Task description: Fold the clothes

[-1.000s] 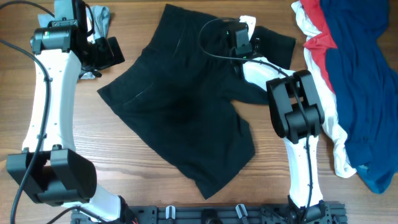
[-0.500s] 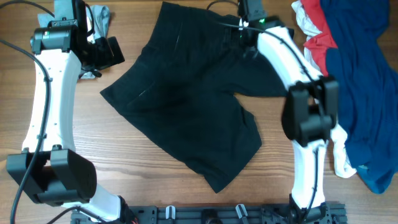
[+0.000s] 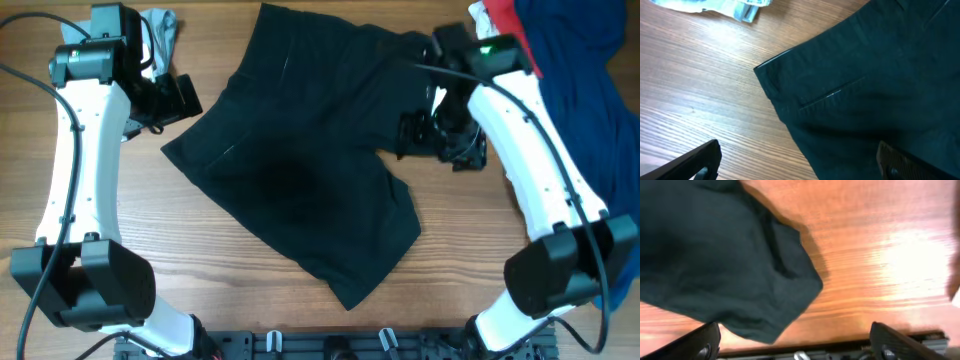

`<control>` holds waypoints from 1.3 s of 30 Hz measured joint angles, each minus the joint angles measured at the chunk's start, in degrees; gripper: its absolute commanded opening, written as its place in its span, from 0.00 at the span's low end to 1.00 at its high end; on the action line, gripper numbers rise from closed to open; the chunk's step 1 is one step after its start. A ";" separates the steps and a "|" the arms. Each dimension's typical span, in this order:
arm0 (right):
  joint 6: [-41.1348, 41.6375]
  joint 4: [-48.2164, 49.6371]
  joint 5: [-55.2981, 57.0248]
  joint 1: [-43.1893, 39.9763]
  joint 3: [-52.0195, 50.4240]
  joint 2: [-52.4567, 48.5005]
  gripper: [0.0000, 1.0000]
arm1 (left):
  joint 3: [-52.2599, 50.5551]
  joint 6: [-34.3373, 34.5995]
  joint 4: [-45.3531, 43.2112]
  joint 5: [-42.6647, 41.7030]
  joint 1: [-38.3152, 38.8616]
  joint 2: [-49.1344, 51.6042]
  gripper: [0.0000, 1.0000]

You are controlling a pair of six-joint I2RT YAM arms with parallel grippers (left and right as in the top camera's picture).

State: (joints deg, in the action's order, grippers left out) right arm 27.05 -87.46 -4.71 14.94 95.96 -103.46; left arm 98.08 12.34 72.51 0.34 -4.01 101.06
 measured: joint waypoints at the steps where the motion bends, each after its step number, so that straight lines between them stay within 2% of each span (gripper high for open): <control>1: 0.15 2.71 -0.48 0.02 -4.72 0.11 0.87 | 0.00 0.00 -0.07 -0.28 0.00 0.00 1.00; 3: -0.13 10.75 -1.53 0.02 -11.67 0.79 0.78 | 0.00 0.00 0.02 -0.46 0.00 0.00 1.00; 6: -1.05 26.43 -4.13 -0.15 -22.49 1.29 0.55 | 0.00 0.00 0.17 -0.66 0.00 0.00 1.00; 12: -1.33 42.99 -8.70 -2.80 -36.63 1.38 0.43 | 0.00 0.00 0.20 -0.66 0.00 0.00 1.00; 13: -1.36 44.59 -9.16 -2.91 -38.40 1.38 0.38 | 0.00 0.00 0.33 -0.66 0.00 0.00 1.00; 15: -1.33 48.39 -10.71 -3.02 -40.59 2.01 0.10 | 0.00 0.00 0.28 -0.66 0.00 0.00 1.00; 16: -1.25 49.81 -10.97 -3.06 -41.20 2.19 0.04 | 0.00 0.00 0.26 -0.66 0.00 0.00 1.00; 20: -1.11 49.22 -11.85 -3.63 -41.72 2.38 0.04 | 0.00 0.00 0.24 -0.66 0.00 0.00 1.00; 23: -0.92 34.67 -8.24 -7.91 -36.44 9.11 0.05 | 0.00 0.00 0.96 -0.66 0.00 0.00 1.00; 25: -1.86 31.39 -5.88 -8.96 -30.05 15.45 0.21 | 0.00 0.00 1.90 -0.66 0.00 0.00 1.00; 27: -2.62 31.56 -5.77 -8.55 -26.27 18.99 0.27 | 0.00 0.00 2.62 -0.63 0.00 0.00 1.00; 30: -4.31 30.86 -7.96 -4.81 -26.05 17.59 0.56 | 0.00 0.00 2.67 -0.66 0.00 0.00 1.00; 33: -5.64 28.94 -8.79 0.98 -26.16 16.15 0.62 | 0.00 0.00 2.05 -0.63 0.00 0.00 1.00; 39: -2.38 25.83 -8.35 1.79 -26.18 16.13 0.70 | -0.31 -1.79 -0.59 -0.79 0.00 -0.02 1.00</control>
State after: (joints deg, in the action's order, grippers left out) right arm 24.67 -61.63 -13.06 16.73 69.78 -87.33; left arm 97.78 10.55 71.92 -0.45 -4.01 101.03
